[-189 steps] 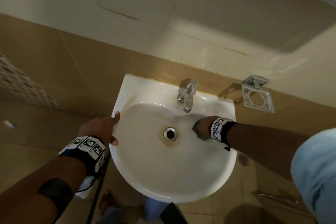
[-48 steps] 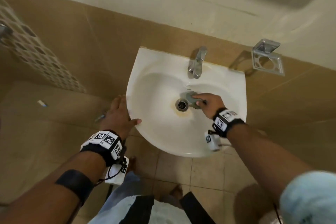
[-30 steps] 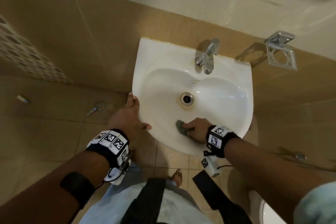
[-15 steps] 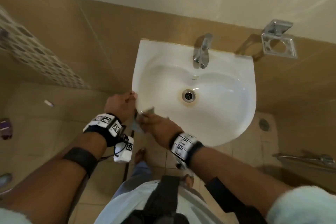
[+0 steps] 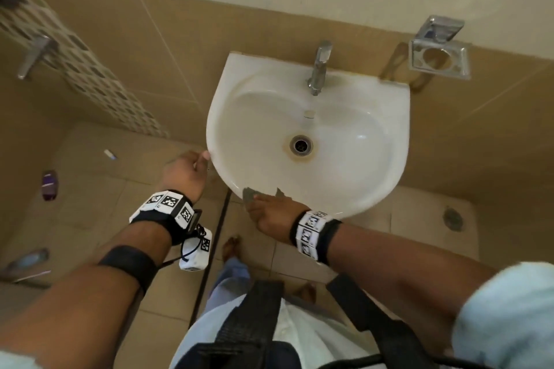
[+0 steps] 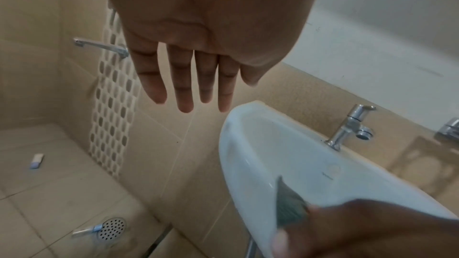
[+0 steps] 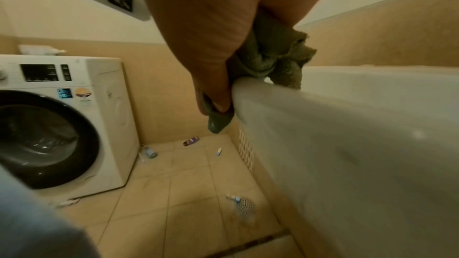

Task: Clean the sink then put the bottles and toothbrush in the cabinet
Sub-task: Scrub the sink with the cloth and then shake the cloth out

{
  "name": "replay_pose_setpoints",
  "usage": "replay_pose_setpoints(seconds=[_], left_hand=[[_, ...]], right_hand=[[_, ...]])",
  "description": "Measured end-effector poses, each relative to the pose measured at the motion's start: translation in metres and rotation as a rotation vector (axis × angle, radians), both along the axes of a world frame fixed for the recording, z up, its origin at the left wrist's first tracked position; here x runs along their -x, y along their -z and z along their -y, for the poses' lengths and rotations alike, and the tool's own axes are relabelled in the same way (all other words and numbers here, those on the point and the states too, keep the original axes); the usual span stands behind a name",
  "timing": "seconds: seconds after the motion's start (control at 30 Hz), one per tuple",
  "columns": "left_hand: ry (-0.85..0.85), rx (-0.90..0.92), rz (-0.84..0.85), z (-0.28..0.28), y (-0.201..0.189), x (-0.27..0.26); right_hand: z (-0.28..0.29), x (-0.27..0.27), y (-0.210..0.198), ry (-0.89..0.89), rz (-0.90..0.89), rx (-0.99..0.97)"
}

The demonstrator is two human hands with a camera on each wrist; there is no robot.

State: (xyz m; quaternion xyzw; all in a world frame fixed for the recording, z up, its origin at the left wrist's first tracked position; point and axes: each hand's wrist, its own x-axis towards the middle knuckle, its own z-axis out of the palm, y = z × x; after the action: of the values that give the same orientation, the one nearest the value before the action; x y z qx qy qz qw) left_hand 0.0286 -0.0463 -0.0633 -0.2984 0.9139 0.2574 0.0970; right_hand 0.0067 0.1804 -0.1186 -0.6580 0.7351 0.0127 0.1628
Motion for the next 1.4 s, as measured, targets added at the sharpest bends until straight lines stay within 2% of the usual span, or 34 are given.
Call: replay_pose_setpoints(seconds=[0.1, 0.13, 0.17, 0.2, 0.23, 0.27, 0.33, 0.4, 0.47, 0.5, 0.53, 0.6, 0.7, 0.73, 0.77, 0.83, 0.9, 0.97, 1.03, 1.13, 1.23, 1.3, 1.33, 1.4], left_hand=[[-0.001, -0.029, -0.020, -0.021, 0.011, -0.005], [-0.006, -0.028, -0.033, -0.030, 0.014, -0.005], [-0.013, -0.029, -0.046, -0.036, 0.015, -0.005], [-0.025, -0.038, -0.061, -0.042, 0.016, -0.005], [-0.046, -0.050, -0.076, -0.048, 0.017, -0.004], [-0.078, -0.058, -0.087, -0.052, 0.018, -0.004], [-0.135, -0.063, -0.101, -0.056, 0.019, -0.002], [-0.159, -0.065, -0.107, -0.058, 0.017, 0.000], [-0.158, -0.044, -0.102, -0.057, 0.016, 0.001], [-0.152, -0.029, -0.095, -0.058, 0.013, 0.002], [-0.140, -0.013, -0.093, -0.058, 0.010, 0.002], [-0.091, 0.017, -0.096, -0.059, 0.003, 0.002], [-0.006, 0.020, -0.131, -0.061, -0.008, -0.001], [0.018, 0.011, -0.150, -0.060, -0.012, -0.001], [0.040, -0.002, -0.168, -0.060, -0.017, -0.002], [0.077, -0.020, -0.196, -0.059, -0.028, 0.000], [0.103, -0.068, -0.250, -0.056, -0.040, 0.004], [0.112, -0.135, -0.312, -0.050, -0.051, 0.010], [0.155, -0.189, -0.326, -0.044, -0.060, 0.017], [0.344, -0.384, -0.268, -0.046, -0.073, 0.030], [0.586, -0.624, -0.124, -0.077, -0.074, 0.038], [0.565, -0.821, -0.044, -0.099, -0.070, 0.043], [0.533, -0.897, -0.014, -0.108, -0.070, 0.046], [0.538, -0.976, 0.049, -0.123, -0.071, 0.054]], right_hand=[[-0.080, 0.000, 0.009, -0.040, -0.266, 0.115], [-0.113, 0.002, 0.009, 0.006, -0.261, 0.180], [-0.144, -0.001, 0.008, 0.105, -0.096, 0.104], [-0.171, 0.006, 0.005, 0.113, 0.047, -0.003], [-0.202, 0.014, -0.005, 0.071, 0.059, -0.209], [-0.221, 0.023, -0.016, 0.204, 0.157, -0.263], [-0.249, 0.044, -0.052, 0.429, 0.117, -0.394], [-0.262, 0.064, -0.086, 0.782, 0.293, -0.223], [-0.259, 0.089, -0.106, 1.060, 0.309, 0.083], [-0.253, 0.099, -0.104, 1.132, 0.290, 0.213], [-0.245, 0.109, -0.095, 1.189, 0.280, 0.253], [-0.219, 0.127, -0.057, 1.238, 0.259, 0.151], [-0.160, 0.127, 0.000, 1.246, 0.084, -0.330], [-0.135, 0.115, 0.009, 1.235, 0.141, -0.366], [-0.110, 0.098, 0.013, 1.208, 0.285, -0.354], [-0.060, 0.067, 0.006, 1.174, 0.610, -0.188], [-0.029, 0.043, -0.016, 1.134, 0.838, -0.075], [-0.020, 0.033, -0.039, 1.132, 1.027, 0.059], [-0.030, 0.027, -0.063, 1.230, 1.280, 0.235], [-0.052, 0.023, -0.095, 1.425, 1.561, 0.574], [-0.069, 0.010, -0.122, 1.468, 1.693, 0.753], [-0.084, -0.001, -0.134, 1.389, 1.712, 0.805], [-0.093, -0.006, -0.133, 1.379, 1.685, 0.809], [-0.114, -0.016, -0.131, 1.483, 1.479, 0.780]])
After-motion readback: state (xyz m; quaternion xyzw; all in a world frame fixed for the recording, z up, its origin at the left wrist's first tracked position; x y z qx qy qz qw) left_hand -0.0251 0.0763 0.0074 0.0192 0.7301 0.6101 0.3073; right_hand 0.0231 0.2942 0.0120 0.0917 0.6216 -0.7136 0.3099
